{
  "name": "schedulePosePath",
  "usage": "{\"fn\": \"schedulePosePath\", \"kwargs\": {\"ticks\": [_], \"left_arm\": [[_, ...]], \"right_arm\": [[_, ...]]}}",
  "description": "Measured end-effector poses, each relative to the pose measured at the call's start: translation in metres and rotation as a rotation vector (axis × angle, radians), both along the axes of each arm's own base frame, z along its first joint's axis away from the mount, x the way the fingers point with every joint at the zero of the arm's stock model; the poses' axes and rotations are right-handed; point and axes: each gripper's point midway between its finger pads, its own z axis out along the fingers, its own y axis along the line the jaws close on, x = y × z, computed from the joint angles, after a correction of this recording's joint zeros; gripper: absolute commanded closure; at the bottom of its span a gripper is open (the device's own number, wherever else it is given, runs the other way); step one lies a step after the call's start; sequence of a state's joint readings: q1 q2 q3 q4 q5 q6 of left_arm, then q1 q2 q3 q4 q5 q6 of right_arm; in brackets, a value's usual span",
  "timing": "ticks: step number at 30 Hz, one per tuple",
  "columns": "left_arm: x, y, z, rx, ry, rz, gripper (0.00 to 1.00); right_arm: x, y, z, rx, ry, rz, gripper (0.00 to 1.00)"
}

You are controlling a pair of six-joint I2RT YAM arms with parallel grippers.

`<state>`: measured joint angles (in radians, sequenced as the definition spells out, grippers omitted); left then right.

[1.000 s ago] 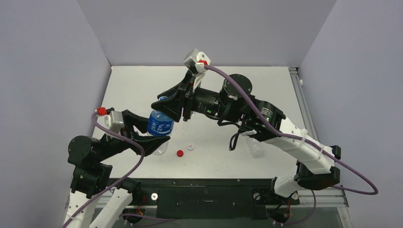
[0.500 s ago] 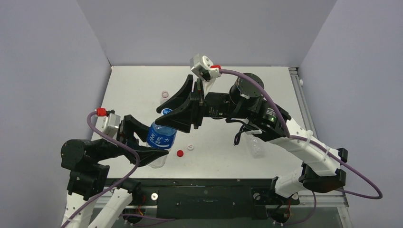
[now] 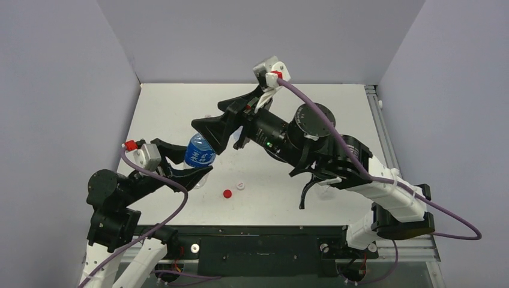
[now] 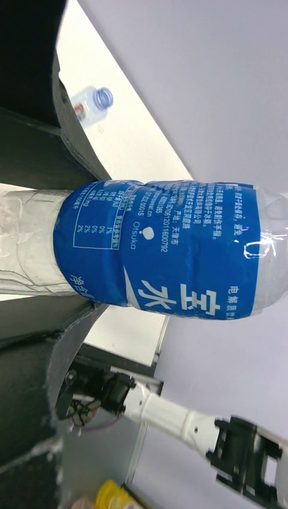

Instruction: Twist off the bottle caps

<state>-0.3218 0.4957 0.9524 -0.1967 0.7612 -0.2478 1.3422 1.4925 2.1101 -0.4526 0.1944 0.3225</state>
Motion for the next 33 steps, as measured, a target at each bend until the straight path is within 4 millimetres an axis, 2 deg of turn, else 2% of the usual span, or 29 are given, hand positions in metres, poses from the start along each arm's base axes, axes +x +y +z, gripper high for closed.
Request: {"fn": "schedulePosePath", "kwargs": {"ticks": [4,10,13,16,22,28,33], "left_arm": [[0.016,0.007,-0.007,0.031,-0.028,0.088,0.76],[0.024,0.012,-0.01,0.052,-0.049,0.134,0.76],[0.024,0.013,-0.009,0.054,-0.056,0.14,0.76],[0.023,0.013,-0.008,0.053,-0.064,0.141,0.76],[0.023,0.013,-0.009,0.054,-0.062,0.142,0.76],[0.019,0.011,-0.007,0.043,-0.06,0.119,0.76],[-0.002,0.0,0.002,-0.014,-0.014,-0.001,0.76]], "right_arm": [[0.013,0.016,-0.019,-0.061,0.031,-0.088,0.39],[0.026,0.039,-0.06,-0.177,0.055,-0.145,0.6],[0.028,0.039,-0.062,-0.181,0.058,-0.157,0.71],[0.028,0.038,-0.061,-0.177,0.059,-0.162,0.75],[0.028,0.038,-0.062,-0.174,0.058,-0.162,1.0],[0.021,0.039,-0.059,-0.176,0.025,-0.104,1.0],[0.0,0.033,-0.051,-0.134,-0.035,0.126,1.0]]}}
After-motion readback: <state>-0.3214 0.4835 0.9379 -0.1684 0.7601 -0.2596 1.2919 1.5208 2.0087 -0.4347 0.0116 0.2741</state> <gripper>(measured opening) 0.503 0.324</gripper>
